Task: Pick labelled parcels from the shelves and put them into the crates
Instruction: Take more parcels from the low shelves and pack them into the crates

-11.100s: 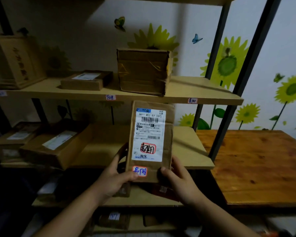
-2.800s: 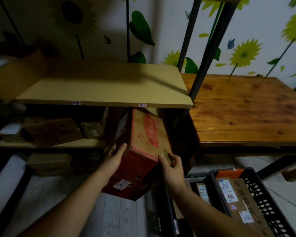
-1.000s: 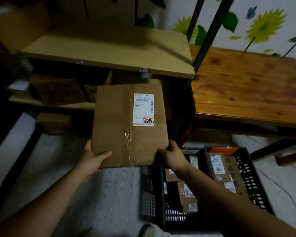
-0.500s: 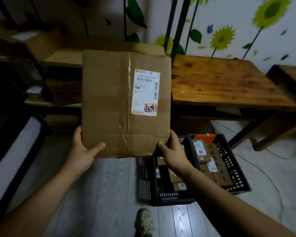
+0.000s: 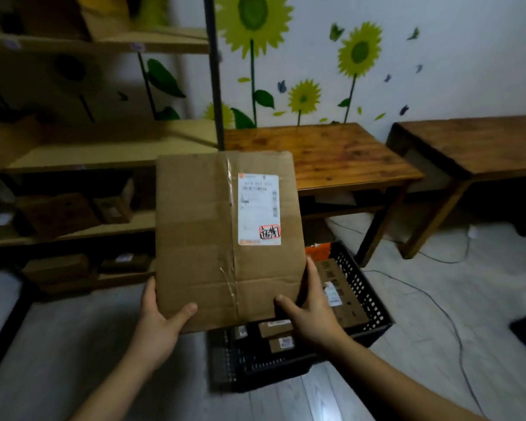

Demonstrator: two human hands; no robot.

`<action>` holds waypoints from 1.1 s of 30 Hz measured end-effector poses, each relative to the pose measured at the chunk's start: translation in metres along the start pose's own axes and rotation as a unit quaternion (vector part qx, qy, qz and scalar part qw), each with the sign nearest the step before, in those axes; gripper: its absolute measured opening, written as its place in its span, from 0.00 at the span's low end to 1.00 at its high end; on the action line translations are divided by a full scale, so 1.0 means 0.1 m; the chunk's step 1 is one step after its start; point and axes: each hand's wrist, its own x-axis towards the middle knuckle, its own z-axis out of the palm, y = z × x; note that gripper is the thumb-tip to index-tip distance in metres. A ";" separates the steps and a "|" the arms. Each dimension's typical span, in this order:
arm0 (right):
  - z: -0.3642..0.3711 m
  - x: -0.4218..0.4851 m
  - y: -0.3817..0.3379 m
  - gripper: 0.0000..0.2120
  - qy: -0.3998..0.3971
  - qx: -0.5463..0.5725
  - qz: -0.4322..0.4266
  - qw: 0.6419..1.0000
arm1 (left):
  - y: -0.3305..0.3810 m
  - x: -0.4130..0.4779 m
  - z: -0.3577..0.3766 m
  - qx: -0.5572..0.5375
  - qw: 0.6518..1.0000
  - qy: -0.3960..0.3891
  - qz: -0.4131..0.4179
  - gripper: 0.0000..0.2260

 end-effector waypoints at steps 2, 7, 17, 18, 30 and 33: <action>-0.51 -0.05 0.20 0.41 0.011 -0.003 0.016 1.000 | 0.08 -0.09 0.53 -0.012 1.000 -0.022 -0.005 0.40; -1.62 -0.07 0.64 0.45 0.063 -0.020 0.069 0.995 | 0.28 -0.19 1.73 -0.018 0.996 -0.086 -0.015 0.39; -2.45 0.62 1.14 0.42 0.060 0.002 0.115 0.992 | 0.42 0.47 2.79 -0.022 0.990 -0.135 -0.017 0.38; -2.52 0.70 1.19 0.41 0.064 -0.004 0.115 0.991 | 0.42 0.57 2.89 -0.025 0.990 -0.139 -0.018 0.39; -3.30 1.89 2.26 0.36 0.006 -0.003 0.173 0.985 | 0.09 1.49 4.29 -0.042 0.983 -0.156 -0.089 0.37; -3.41 2.36 2.88 0.33 -0.042 -0.015 0.186 0.982 | -0.29 1.78 4.76 -0.045 0.984 -0.119 -0.126 0.37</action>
